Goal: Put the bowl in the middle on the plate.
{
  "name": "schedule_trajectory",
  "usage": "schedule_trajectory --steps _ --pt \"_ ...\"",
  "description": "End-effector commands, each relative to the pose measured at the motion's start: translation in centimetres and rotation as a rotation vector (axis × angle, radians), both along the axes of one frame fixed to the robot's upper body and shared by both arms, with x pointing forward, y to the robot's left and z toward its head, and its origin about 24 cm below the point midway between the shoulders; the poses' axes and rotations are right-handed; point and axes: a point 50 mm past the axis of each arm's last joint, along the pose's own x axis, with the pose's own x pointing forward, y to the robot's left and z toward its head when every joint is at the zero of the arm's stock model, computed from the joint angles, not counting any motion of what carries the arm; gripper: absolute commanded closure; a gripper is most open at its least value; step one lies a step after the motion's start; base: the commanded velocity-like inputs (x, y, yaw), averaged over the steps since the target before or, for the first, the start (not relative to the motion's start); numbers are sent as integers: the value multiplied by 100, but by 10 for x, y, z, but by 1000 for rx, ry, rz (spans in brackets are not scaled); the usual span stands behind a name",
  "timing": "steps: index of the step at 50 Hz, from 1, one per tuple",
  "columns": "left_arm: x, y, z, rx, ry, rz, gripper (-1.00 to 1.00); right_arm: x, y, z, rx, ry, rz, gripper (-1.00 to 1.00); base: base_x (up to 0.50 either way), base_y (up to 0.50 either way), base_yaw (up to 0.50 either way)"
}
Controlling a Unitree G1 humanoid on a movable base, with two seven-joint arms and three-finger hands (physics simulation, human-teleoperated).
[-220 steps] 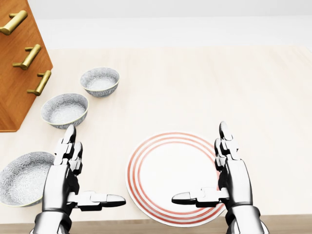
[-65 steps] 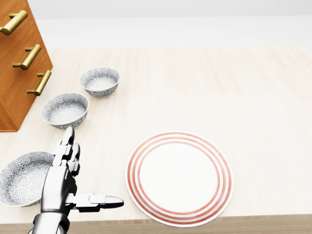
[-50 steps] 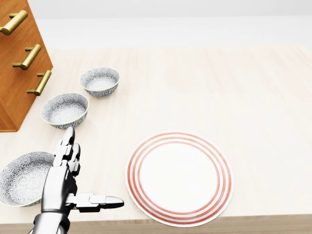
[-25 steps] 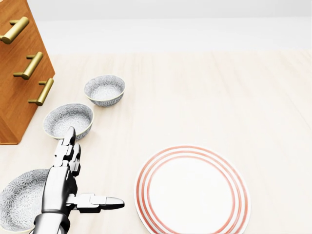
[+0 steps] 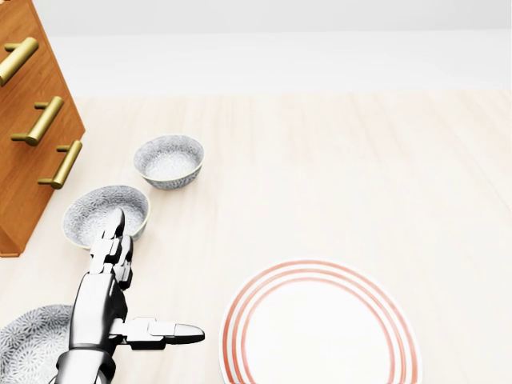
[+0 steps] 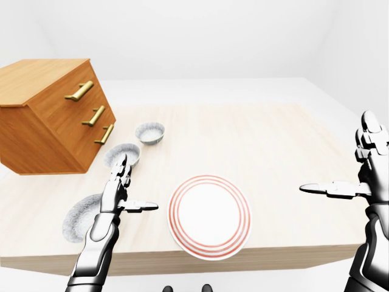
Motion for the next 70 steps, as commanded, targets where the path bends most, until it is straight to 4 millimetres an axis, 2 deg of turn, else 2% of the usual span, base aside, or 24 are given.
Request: schedule_trajectory --steps 1,11,22,29,36,38,44,49,54,55,57,59,63,64,70 --pt "0 0 0 1 -1 0 -100 0 0 -2 3 8 -2 -100 12 0 0" --pt "0 0 0 1 0 -1 -100 1 -3 -7 9 29 -19 -100 7 0 0" --pt "0 0 -1 1 0 -1 -100 1 -1 -1 -16 18 -15 -100 0 0 0" --pt "-1 -1 1 5 -1 -2 -100 1 -3 -10 6 47 -24 -100 0 0 0" --pt "0 -2 0 41 -19 -10 -100 0 0 -7 -13 43 -14 -100 0 0 0" --pt "1 -4 5 -19 -11 -17 -100 1 -1 -9 -7 53 -14 -100 0 0 0" --pt "-1 -9 16 -27 -35 -38 -100 1 0 -9 -11 53 -11 -100 0 0 0" --pt "14 -11 44 56 -121 -31 -100 0 1 -10 -13 59 -8 -100 0 0 0" --pt "19 -13 54 89 -153 -36 -100 0 1 -9 -15 55 -6 -100 0 0 0" --pt "26 -16 67 162 -205 -22 -100 1 0 -11 -9 62 -8 -100 0 0 0" --pt "26 -16 68 166 -208 -22 -100 1 0 -11 -8 62 -8 -100 0 0 0" --pt "31 -18 84 210 -267 -22 -100 0 0 -13 -7 72 -7 -100 0 0 0" --pt "35 -18 98 259 -316 -17 -100 0 0 -13 -10 75 -9 -100 0 0 0" --pt "39 -16 107 278 -347 -4 -100 0 -1 -15 -5 81 -11 -100 0 0 0" --pt "48 -15 123 387 -398 16 -100 0 -1 -16 -4 86 -10 -100 0 0 0"
